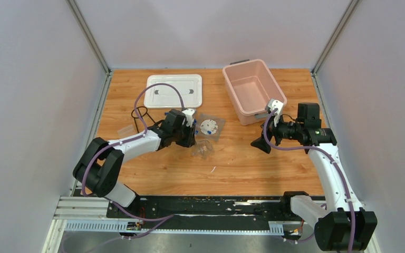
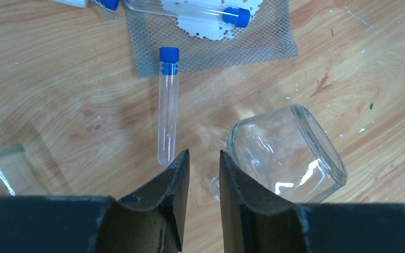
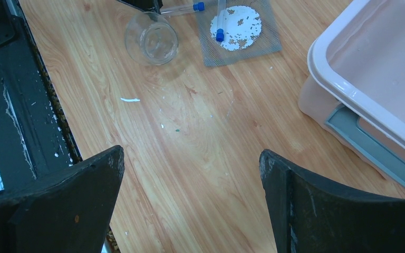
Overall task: Organize the chemistry lab equipment
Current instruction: Adjust the chemistry item at the center of the board.
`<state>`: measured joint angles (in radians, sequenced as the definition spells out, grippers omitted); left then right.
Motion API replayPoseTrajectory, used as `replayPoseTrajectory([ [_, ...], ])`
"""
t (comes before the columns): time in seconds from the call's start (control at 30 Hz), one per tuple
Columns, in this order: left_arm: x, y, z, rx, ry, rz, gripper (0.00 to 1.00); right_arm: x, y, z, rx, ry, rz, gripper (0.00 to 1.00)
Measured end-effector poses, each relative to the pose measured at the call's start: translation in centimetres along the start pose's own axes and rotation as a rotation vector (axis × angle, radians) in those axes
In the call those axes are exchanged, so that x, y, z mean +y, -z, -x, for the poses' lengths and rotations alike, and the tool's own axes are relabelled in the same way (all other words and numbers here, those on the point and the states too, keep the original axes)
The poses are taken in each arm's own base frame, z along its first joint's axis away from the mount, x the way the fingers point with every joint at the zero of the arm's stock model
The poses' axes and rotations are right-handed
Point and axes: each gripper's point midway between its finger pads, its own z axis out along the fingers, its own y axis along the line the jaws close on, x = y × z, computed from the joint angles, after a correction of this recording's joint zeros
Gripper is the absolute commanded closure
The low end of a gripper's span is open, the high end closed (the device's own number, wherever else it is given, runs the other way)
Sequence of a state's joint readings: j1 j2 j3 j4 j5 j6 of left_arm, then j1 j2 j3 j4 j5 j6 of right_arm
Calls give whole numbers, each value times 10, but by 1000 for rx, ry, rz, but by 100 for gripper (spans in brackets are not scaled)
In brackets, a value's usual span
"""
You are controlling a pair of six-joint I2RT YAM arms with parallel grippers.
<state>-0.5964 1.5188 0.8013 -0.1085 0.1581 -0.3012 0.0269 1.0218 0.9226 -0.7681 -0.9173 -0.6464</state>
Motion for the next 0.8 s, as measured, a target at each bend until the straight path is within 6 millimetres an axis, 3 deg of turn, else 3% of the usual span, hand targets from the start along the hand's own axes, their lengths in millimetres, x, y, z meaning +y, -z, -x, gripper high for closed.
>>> replayPoseTrajectory([
  [0.8,-24,-9,3,0,-13,-101,61,6,-5,-3,8,15,29,1],
])
